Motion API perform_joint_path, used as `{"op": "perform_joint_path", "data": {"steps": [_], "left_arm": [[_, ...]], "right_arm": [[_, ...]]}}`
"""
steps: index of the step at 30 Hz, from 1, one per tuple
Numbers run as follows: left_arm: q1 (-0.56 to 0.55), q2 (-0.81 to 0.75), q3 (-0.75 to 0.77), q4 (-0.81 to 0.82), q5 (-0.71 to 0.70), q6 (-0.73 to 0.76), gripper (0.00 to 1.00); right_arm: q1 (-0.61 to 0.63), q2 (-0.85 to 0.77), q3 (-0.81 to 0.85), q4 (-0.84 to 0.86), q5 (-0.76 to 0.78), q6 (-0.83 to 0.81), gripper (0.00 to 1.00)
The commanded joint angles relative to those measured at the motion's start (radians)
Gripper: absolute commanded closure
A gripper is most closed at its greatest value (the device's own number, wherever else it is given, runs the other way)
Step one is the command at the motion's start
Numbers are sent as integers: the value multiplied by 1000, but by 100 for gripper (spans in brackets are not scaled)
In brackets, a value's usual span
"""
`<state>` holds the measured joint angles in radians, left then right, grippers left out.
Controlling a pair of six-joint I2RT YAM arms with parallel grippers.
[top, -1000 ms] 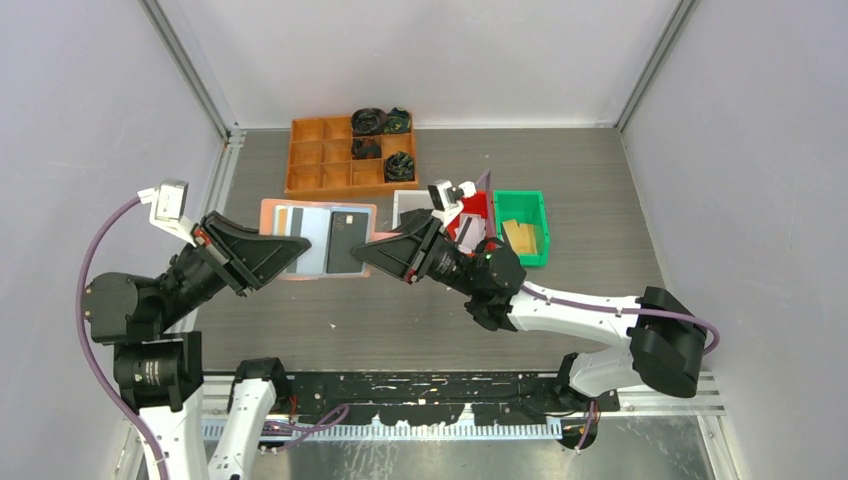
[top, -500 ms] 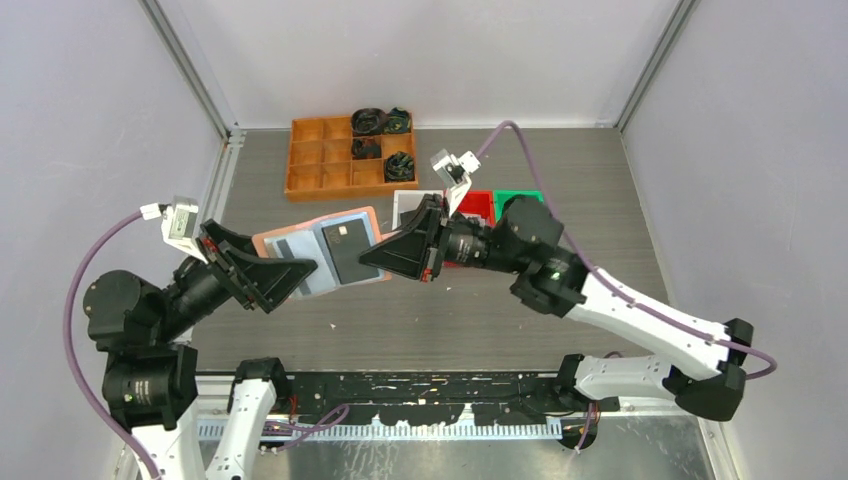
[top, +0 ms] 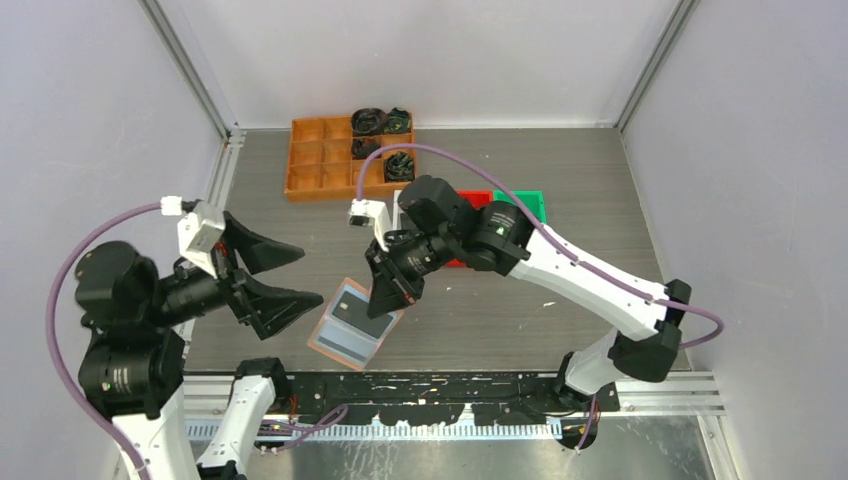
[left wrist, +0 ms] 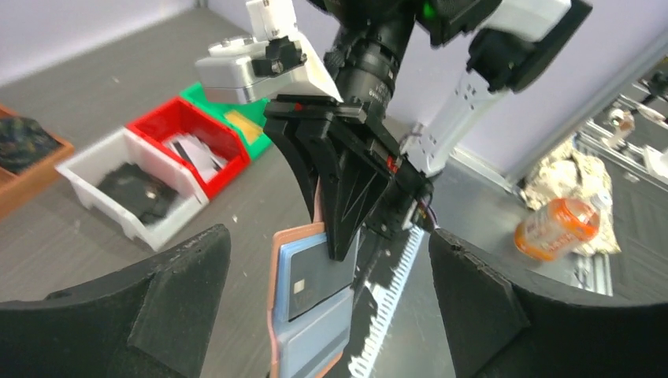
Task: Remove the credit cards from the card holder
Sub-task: Remove the credit card from the card holder.
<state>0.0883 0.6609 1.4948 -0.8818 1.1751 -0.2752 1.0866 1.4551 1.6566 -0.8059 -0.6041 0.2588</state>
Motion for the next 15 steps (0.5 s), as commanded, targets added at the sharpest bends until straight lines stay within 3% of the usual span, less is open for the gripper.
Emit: {"op": "perform_joint_path", "data": {"steps": [1,7,15], "left_arm": [[3,44,-46,-270,119,263,7],[3,92,-23,-549,110,553,14],[-4,69,-97,-593,172,560,24]], "right_arm": [[27,17,170,-109,-101,-104,99],[45,96,282,-173,-168,-145,99],[50,193,425,-241,-194,-185,99]]}}
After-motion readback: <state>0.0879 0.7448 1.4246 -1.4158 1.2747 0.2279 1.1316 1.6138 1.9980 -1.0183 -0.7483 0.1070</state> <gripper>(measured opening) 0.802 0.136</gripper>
